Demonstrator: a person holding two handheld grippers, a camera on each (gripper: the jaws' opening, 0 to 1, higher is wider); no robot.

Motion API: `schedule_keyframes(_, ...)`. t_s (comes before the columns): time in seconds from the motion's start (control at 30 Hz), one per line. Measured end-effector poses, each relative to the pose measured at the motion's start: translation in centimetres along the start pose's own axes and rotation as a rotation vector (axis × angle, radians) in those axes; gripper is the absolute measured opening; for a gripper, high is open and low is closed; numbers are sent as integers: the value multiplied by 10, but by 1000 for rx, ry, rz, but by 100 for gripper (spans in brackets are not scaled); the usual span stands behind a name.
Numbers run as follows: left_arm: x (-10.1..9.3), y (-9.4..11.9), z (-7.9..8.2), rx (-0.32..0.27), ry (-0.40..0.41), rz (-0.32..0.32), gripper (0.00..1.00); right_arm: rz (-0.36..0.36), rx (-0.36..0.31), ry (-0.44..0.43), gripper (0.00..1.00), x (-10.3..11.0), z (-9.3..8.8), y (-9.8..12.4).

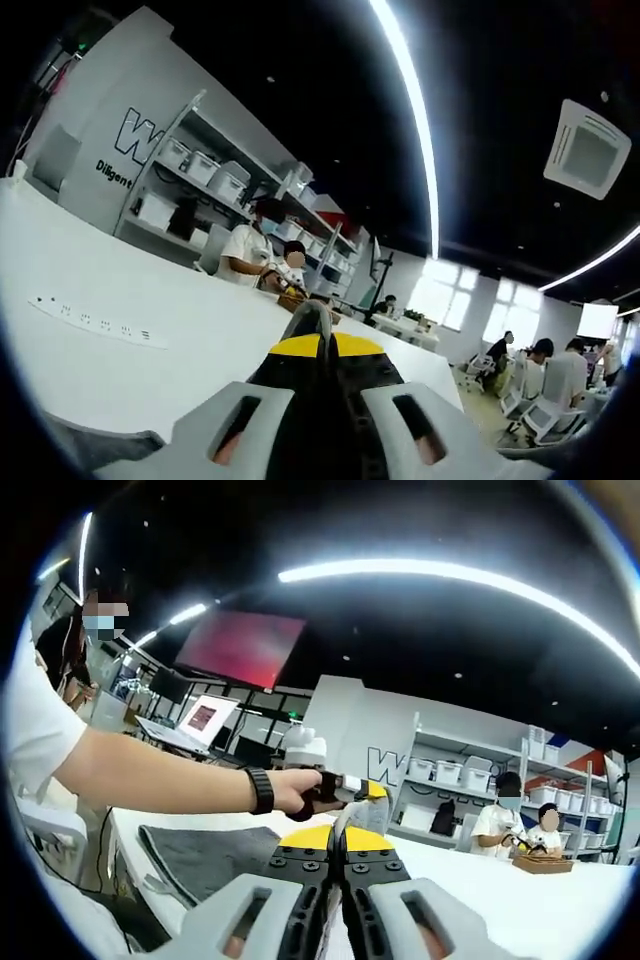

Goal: Open the folded towel by lifting each exposed corner and separating the folded layers until the towel lies flat within the target outline without major curled edges

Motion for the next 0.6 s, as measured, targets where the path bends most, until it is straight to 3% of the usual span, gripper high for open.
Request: schedule_keyframes(0.6, 7, -10, -18, 17, 30, 0, 0, -37, 32, 22, 0, -13, -11, 3)
Point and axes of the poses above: the point that each gripper's makers call its tool centre point, and the gripper's own axes: y roughly backward along the fingers, x roughly to its left, z roughly out of its top, the point moved 6 cm from there along y, roughly backward along the fingers, and after that the axes turned 3 degrees about x, right-handed, at the moved point
